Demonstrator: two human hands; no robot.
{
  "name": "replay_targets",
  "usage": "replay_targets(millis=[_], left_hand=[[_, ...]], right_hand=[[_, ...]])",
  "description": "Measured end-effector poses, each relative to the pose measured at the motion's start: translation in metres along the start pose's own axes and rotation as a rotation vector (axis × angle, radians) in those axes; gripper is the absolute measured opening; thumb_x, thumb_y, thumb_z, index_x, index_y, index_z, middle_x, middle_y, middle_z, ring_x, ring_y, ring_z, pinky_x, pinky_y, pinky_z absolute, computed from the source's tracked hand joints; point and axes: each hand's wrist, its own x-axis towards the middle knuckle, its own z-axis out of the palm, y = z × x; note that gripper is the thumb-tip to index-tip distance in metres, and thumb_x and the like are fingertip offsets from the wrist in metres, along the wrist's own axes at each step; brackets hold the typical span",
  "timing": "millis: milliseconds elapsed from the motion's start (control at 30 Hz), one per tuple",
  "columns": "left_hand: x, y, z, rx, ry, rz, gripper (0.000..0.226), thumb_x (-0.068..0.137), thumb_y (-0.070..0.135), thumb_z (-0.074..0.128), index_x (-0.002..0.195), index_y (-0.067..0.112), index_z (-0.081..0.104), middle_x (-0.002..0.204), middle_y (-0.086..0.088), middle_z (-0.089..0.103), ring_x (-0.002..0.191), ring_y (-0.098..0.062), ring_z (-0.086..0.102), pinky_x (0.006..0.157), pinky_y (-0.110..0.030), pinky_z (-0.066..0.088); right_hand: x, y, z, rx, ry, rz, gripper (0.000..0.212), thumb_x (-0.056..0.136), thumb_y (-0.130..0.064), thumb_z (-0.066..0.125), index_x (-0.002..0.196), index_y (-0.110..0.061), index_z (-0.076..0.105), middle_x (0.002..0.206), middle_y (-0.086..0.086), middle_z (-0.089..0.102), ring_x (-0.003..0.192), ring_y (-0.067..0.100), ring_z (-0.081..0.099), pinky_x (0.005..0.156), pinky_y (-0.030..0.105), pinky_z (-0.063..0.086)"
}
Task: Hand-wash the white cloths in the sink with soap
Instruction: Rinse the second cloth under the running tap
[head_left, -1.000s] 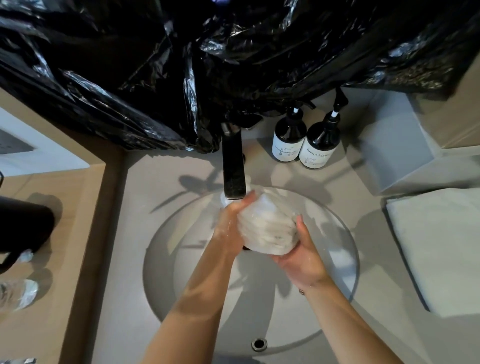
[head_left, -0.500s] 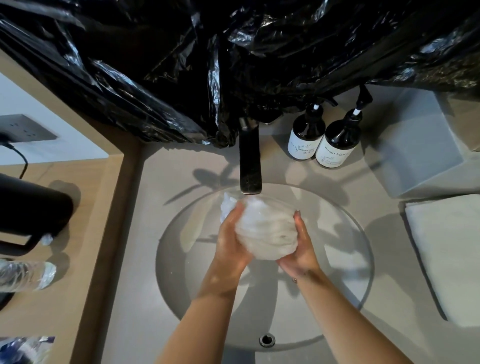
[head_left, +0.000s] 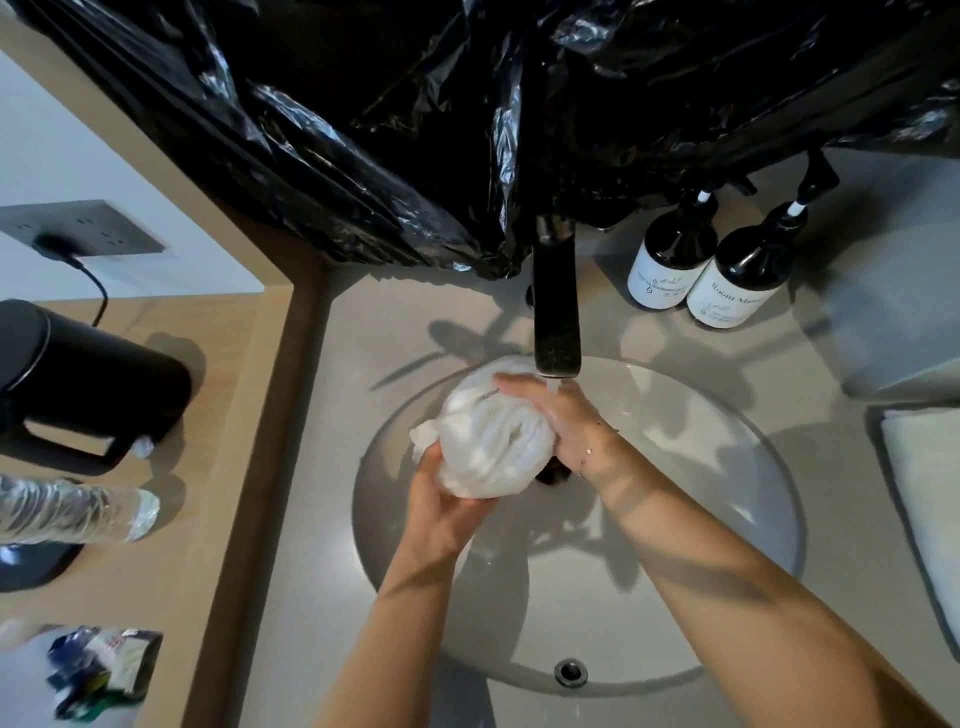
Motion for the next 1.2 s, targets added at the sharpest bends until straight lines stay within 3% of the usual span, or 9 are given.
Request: replay_targets(millis=[167,300,467,700,800,933,1000,1133,1200], left_hand=[[0.006,0.002,-0.009,0.018,0.000,0.054,0.051,0.099,0.027,0.043,0.145,0.007,0.042,0.140,-0.017,0.051,0.128,-0.034,0.051,0.097,-0.049,0.047],[0.013,0.003,-0.007,0.038,-0.016,0.023,0.063,0.094,0.033,0.052,0.149,0.007,0.036,0.148,-0.020,0.043,0.135,-0.037,0.044,0.104,-0.052,0.042],[0.033,0.008,0.010,0.294,-0.186,-0.048,0.073,0.101,0.052,0.017,0.142,-0.004,0.039,0.137,-0.027,0.051,0.125,-0.040,0.052,0.099,-0.049,0.047],[0.058,-0.006,0.049,0.494,-0.191,-0.100,0.039,0.076,0.035,0.064,0.100,0.006,0.072,0.103,-0.017,0.070,0.099,-0.034,0.066,0.092,-0.041,0.051],[0.064,-0.018,0.058,0.549,-0.261,-0.084,0.033,0.084,0.034,0.059,0.100,0.008,0.070,0.100,-0.014,0.069,0.099,-0.031,0.065,0.092,-0.041,0.049],[0.073,-0.031,0.070,0.613,-0.389,-0.137,0.048,0.093,0.028,0.055,0.127,-0.005,0.047,0.123,-0.025,0.050,0.120,-0.041,0.043,0.112,-0.056,0.022],[0.077,-0.030,0.067,0.680,-0.344,-0.164,0.036,0.094,0.026,0.053,0.115,-0.003,0.060,0.111,-0.022,0.062,0.111,-0.037,0.056,0.107,-0.050,0.035],[0.069,-0.024,0.069,0.870,-0.259,-0.208,0.024,0.082,0.026,0.061,0.095,0.008,0.073,0.087,-0.011,0.072,0.082,-0.026,0.070,0.068,-0.030,0.055],[0.067,-0.024,0.072,0.945,-0.266,-0.258,0.026,0.087,0.018,0.056,0.106,0.004,0.069,0.099,-0.016,0.070,0.094,-0.031,0.068,0.080,-0.035,0.054]], right_hand=[[0.003,0.000,0.003,-0.008,-0.027,-0.041,0.032,0.069,-0.029,0.085,0.096,-0.015,0.073,0.095,0.014,0.073,0.093,0.032,0.070,0.086,0.044,0.055],[-0.006,-0.001,-0.006,-0.027,0.015,-0.073,0.047,0.072,-0.031,0.084,0.111,-0.009,0.068,0.103,0.016,0.073,0.100,0.033,0.069,0.085,0.041,0.056],[-0.035,0.007,-0.034,0.172,0.070,-0.170,0.045,0.078,-0.026,0.076,0.113,0.001,0.067,0.105,0.022,0.070,0.096,0.033,0.069,0.074,0.036,0.056],[-0.071,0.023,-0.078,0.440,0.072,-0.189,0.032,0.093,-0.025,0.049,0.086,-0.017,0.079,0.091,0.004,0.075,0.089,0.015,0.071,0.076,0.025,0.056],[-0.082,0.032,-0.089,0.549,0.103,-0.207,0.036,0.091,-0.025,0.045,0.081,-0.016,0.079,0.088,0.005,0.075,0.091,0.016,0.070,0.084,0.028,0.055],[-0.084,0.044,-0.099,0.631,0.152,-0.201,0.046,0.100,-0.030,0.045,0.132,0.002,0.053,0.134,0.026,0.052,0.129,0.036,0.048,0.113,0.046,0.033],[-0.084,0.049,-0.100,0.628,0.176,-0.194,0.052,0.101,-0.035,0.042,0.136,0.003,0.046,0.136,0.027,0.048,0.132,0.039,0.043,0.115,0.048,0.028],[-0.085,0.056,-0.099,0.617,0.228,-0.118,0.060,0.101,-0.043,0.037,0.142,0.001,0.042,0.143,0.027,0.044,0.135,0.041,0.040,0.115,0.051,0.027],[-0.085,0.056,-0.097,0.607,0.281,-0.100,0.061,0.101,-0.045,0.036,0.142,0.000,0.043,0.143,0.028,0.045,0.134,0.041,0.042,0.111,0.049,0.033]])
